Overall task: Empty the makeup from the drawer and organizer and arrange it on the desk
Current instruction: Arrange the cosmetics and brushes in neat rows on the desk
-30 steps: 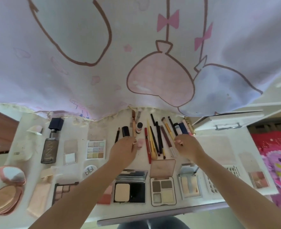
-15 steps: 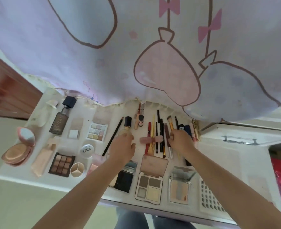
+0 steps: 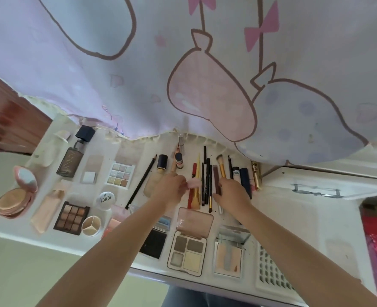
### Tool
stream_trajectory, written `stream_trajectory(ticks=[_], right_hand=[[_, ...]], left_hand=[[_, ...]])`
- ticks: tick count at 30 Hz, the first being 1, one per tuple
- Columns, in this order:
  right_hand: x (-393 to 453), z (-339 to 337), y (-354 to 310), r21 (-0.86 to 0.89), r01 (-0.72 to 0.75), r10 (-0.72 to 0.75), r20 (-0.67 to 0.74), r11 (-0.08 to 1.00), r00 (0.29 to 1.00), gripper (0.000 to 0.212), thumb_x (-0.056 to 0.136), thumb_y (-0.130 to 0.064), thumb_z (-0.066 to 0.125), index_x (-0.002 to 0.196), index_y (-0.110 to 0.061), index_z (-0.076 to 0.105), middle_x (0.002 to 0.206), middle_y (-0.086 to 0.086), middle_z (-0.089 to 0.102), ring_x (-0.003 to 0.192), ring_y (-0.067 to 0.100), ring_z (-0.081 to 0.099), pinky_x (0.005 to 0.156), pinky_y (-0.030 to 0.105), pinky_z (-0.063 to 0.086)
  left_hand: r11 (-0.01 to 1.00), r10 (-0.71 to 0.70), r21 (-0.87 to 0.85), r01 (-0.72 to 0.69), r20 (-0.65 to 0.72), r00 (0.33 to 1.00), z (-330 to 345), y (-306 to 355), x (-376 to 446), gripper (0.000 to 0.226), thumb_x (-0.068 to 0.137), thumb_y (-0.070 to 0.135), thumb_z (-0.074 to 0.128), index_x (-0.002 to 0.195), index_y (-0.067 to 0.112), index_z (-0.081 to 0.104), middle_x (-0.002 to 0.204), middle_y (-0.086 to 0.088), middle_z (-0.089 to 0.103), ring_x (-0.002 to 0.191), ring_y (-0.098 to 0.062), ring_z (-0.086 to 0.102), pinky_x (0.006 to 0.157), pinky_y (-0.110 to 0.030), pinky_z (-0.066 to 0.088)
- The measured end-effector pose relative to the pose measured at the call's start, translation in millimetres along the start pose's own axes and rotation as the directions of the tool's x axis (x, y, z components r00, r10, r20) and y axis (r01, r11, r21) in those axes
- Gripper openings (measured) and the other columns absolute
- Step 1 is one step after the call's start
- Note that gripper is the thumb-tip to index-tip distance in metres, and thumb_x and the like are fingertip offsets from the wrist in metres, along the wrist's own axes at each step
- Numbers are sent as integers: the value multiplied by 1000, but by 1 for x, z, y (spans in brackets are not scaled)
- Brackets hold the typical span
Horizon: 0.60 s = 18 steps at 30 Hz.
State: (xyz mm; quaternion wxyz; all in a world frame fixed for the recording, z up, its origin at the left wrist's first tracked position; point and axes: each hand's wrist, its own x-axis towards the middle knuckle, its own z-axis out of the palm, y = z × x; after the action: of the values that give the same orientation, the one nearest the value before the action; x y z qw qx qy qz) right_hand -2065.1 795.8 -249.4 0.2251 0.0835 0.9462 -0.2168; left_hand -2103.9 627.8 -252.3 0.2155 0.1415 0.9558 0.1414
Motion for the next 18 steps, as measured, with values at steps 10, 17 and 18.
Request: stream_trajectory(ticks=[10, 17, 18], right_hand=[[2, 9, -9, 65, -147, 149, -21, 987, 989, 24, 87, -12, 52, 110, -3, 47, 89, 8, 58, 80, 22, 58, 49, 20, 34], [-13, 4, 1, 364, -168, 225, -119, 916, 967, 18, 89, -10, 52, 105, -3, 50, 103, 13, 61, 73, 14, 53, 54, 12, 38], [-15, 2, 2, 398, -160, 231, -137, 903, 963, 15, 89, -9, 52, 103, -3, 50, 103, 13, 60, 73, 13, 53, 54, 11, 37]], left_hand=[[990, -47, -136, 34, -94, 995, -5, -25, 11, 27, 90, 30, 54, 109, 13, 62, 112, -3, 63, 109, -21, 54, 93, -29, 40], [996, -44, -81, 38, -72, 996, -12, -28, 18, 30, 90, 38, 51, 104, 14, 61, 106, -3, 64, 109, -22, 51, 86, -30, 37], [996, -41, -80, 35, -72, 997, -13, -27, 18, 29, 90, 37, 52, 103, 14, 61, 106, -3, 64, 109, -23, 52, 86, -31, 38]])
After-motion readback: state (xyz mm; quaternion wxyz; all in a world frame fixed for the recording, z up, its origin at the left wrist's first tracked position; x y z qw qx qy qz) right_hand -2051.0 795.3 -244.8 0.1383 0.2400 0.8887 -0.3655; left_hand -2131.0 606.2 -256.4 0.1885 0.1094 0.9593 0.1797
